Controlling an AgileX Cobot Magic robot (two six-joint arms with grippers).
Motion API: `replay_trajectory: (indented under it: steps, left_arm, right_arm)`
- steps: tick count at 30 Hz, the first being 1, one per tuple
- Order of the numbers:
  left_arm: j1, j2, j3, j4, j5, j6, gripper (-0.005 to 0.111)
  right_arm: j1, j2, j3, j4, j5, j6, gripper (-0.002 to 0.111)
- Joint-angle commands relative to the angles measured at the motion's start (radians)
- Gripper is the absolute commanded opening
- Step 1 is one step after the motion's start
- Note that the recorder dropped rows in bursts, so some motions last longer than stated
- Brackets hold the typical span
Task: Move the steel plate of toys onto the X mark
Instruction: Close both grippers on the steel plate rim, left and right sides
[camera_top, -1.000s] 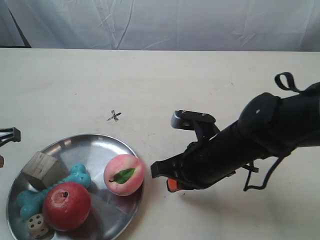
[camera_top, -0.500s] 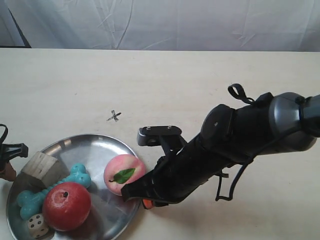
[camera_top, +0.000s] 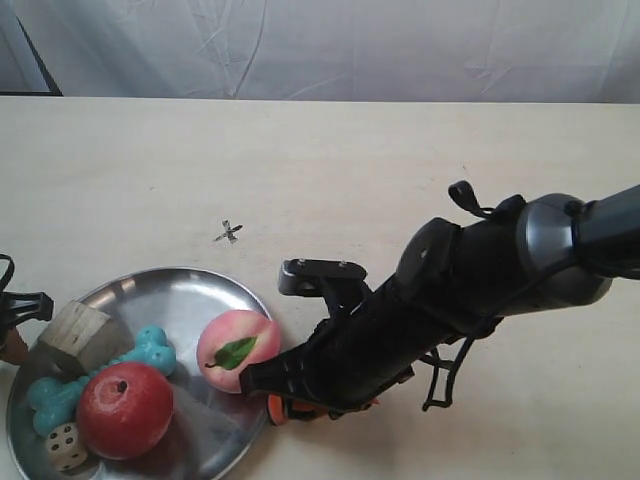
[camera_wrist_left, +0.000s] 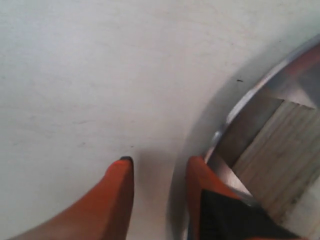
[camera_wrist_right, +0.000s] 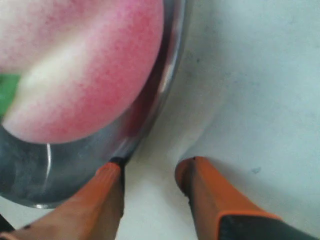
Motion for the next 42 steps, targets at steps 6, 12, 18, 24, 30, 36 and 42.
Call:
replay_trajectory:
  steps: [6, 12, 18, 24, 30, 36, 42]
  left_arm:
    - [-0.001, 0.016, 0.019, -0.021, -0.004, 0.002, 0.035]
    - [-0.003, 0.061, 0.019, -0.037, 0.009, 0.002, 0.035]
    - [-0.003, 0.109, 0.019, -0.1, 0.038, 0.002, 0.035]
    - [-0.003, 0.109, 0.019, -0.253, 0.066, 0.145, 0.035]
    - [-0.003, 0.109, 0.019, -0.253, 0.072, 0.155, 0.035]
    - [-0.003, 0.107, 0.017, -0.253, 0.068, 0.155, 0.035]
    - [-0.003, 0.107, 0.017, -0.253, 0.069, 0.155, 0.035]
  right_arm:
    - [0.0, 0.002, -0.004, 0.091, -0.02, -0.005, 0.042]
    - [0.0, 0.002, -0.004, 0.137, -0.061, -0.006, 0.042]
    - [0.0, 0.002, -0.004, 0.139, -0.058, -0.006, 0.042]
    - [0.0, 0.002, -0.004, 0.124, -0.074, -0.006, 0.042]
    - [0.0, 0.002, -0.004, 0.103, -0.081, -0.006, 0.042]
    - [0.0, 0.002, -0.004, 0.068, -0.093, -0.006, 0.042]
    - [0.0, 0.002, -0.004, 0.061, -0.097, -0.006, 0.035]
